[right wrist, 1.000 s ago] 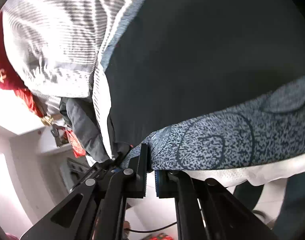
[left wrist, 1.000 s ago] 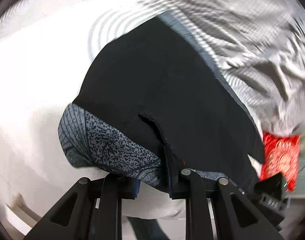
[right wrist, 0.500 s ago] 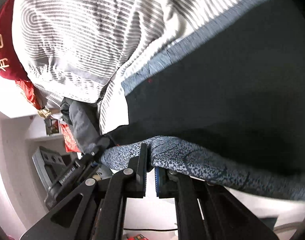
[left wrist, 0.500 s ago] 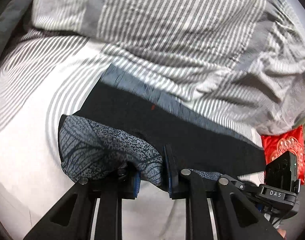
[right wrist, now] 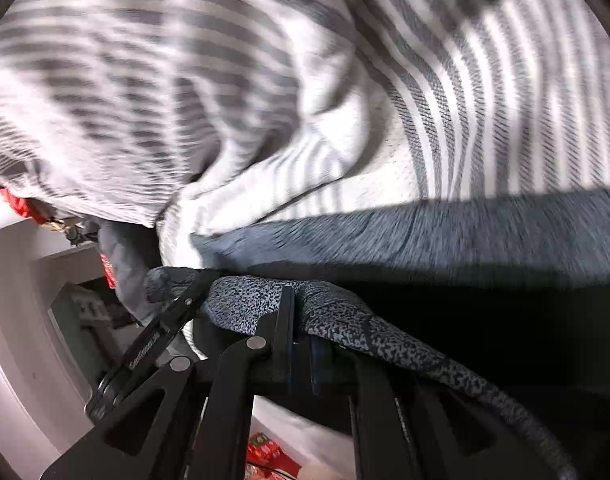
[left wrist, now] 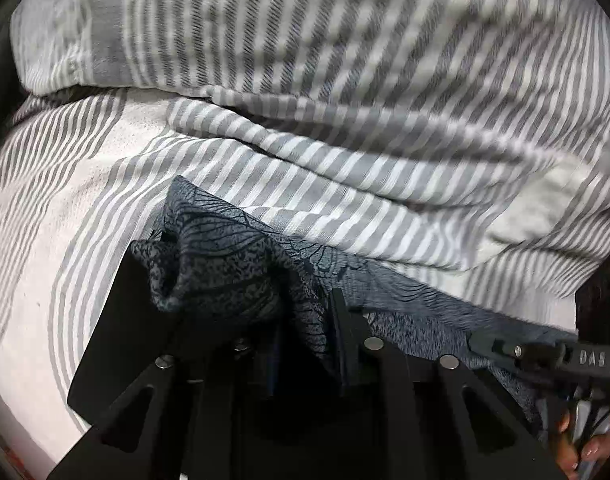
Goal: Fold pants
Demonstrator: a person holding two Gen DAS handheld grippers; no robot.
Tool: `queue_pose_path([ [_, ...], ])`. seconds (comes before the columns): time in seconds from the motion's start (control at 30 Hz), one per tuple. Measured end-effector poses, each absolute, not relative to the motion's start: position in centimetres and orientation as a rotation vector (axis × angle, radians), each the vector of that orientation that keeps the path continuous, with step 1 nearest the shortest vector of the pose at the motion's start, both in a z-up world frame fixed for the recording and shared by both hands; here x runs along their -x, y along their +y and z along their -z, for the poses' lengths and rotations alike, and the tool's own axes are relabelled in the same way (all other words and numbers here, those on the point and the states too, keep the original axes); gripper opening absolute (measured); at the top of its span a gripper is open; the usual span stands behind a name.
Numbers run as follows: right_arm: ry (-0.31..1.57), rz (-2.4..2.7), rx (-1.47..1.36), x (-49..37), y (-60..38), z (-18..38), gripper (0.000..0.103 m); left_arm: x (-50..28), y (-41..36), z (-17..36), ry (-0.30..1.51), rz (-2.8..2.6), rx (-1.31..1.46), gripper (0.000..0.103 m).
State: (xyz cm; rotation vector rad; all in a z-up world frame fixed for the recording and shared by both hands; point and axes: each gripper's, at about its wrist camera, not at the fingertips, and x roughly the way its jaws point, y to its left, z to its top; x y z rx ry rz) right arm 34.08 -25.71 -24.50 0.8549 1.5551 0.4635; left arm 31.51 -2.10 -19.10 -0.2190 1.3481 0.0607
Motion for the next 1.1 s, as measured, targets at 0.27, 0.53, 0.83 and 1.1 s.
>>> queue_pose_path([
  [0.27, 1.589, -0.46, -0.868, -35.0, -26.3, 25.8, 0.023, -30.7, -3.3, 15.6, 1.229, -0.06, 0.083, 0.075],
  [0.53, 1.458, -0.491, -0.819, -34.7, -25.8, 20.3, 0.092, -29.2, -2.7, 12.7, 1.18, -0.059, -0.039, 0.079],
  [0.83, 1.356, -0.307, -0.667, -24.8, -30.7, 14.9, 0.092, -22.1, -7.4, 13.4, 1.258, 0.125, -0.197, 0.079],
  [1.1, 1.279, 0.088, -0.828, -6.0, -42.3, 14.7, 0.092, -14.2, -15.6, 12.7, 1.301, 0.439, -0.238, 0.078],
])
